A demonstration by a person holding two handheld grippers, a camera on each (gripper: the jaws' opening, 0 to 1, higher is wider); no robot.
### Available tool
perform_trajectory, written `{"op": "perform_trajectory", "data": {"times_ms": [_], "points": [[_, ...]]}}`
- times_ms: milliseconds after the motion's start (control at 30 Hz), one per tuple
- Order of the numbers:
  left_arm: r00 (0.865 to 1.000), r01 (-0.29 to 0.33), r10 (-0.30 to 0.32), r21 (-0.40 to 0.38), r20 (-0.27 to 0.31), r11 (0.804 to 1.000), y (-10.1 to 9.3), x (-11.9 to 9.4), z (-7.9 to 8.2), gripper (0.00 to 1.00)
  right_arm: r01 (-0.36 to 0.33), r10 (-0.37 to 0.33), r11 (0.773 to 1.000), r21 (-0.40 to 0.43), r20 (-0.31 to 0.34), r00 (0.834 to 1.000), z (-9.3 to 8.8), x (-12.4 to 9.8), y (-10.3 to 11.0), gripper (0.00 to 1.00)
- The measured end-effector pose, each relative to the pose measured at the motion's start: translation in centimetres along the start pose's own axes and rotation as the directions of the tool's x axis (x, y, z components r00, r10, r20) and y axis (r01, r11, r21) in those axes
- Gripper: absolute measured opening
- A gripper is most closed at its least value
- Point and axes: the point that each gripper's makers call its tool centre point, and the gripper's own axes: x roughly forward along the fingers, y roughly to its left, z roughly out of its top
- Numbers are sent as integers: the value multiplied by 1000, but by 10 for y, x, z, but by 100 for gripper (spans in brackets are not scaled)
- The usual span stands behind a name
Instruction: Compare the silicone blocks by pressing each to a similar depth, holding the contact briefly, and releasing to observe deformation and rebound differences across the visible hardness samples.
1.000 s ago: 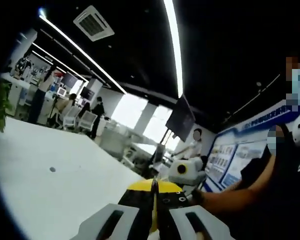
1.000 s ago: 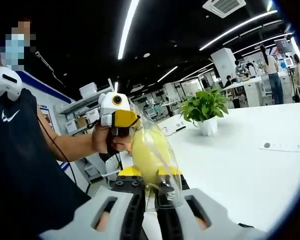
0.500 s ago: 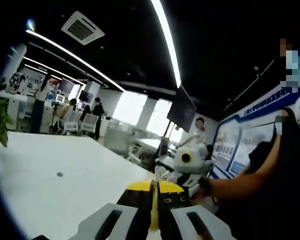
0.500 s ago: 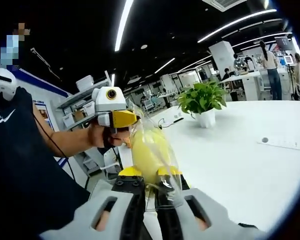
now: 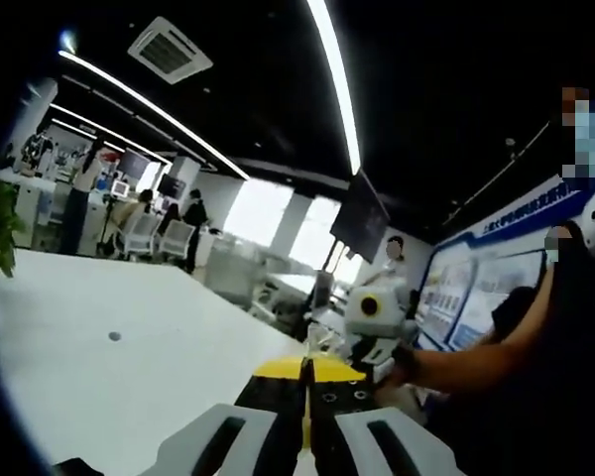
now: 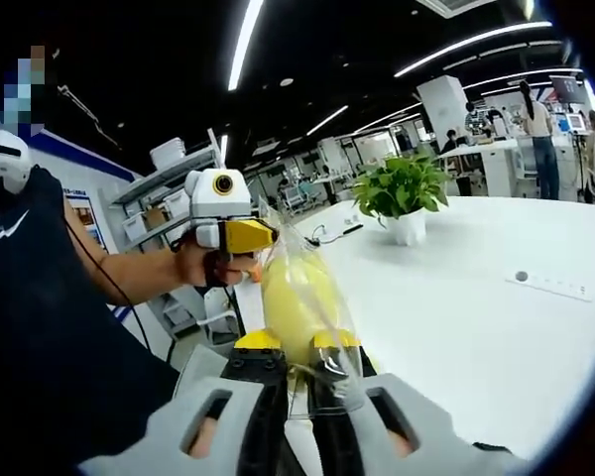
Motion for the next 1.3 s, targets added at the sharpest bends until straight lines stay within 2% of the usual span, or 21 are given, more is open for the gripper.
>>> {"op": "perform_trajectory", "data": {"times_ms": [233,467,767,967,1200,1300], "points": [[1000,-5,4,-55,-12,998,-3,0,-4,0,2,-2,1000,-14,-23,1000,-2,-3,1,1],[1000,3,-3,5,-15,1000,-9,-4,-5,0,-18,17,999,-28,-33,999,-3,-2,5,1],[1000,-6,6,-11,-3,1000,-9,-1,-4,0,-9,7,999,-45,-29,1000,-2,-4,4,0],[1000,-11,11,24,26,1000,-6,0,-4,0,-2,1,999,-48,-28,1000,-2,-4,1,1],[1000,-16,16,-31,13,999,-5,4,-8,0,9,-10,999,-51,-14,1000,-9,-7,-2,4],[1000,-20,21,-21,23,1000,-5,6,-6,0,4,-4,999,-33,12,1000,-7,-8,-3,4]]}}
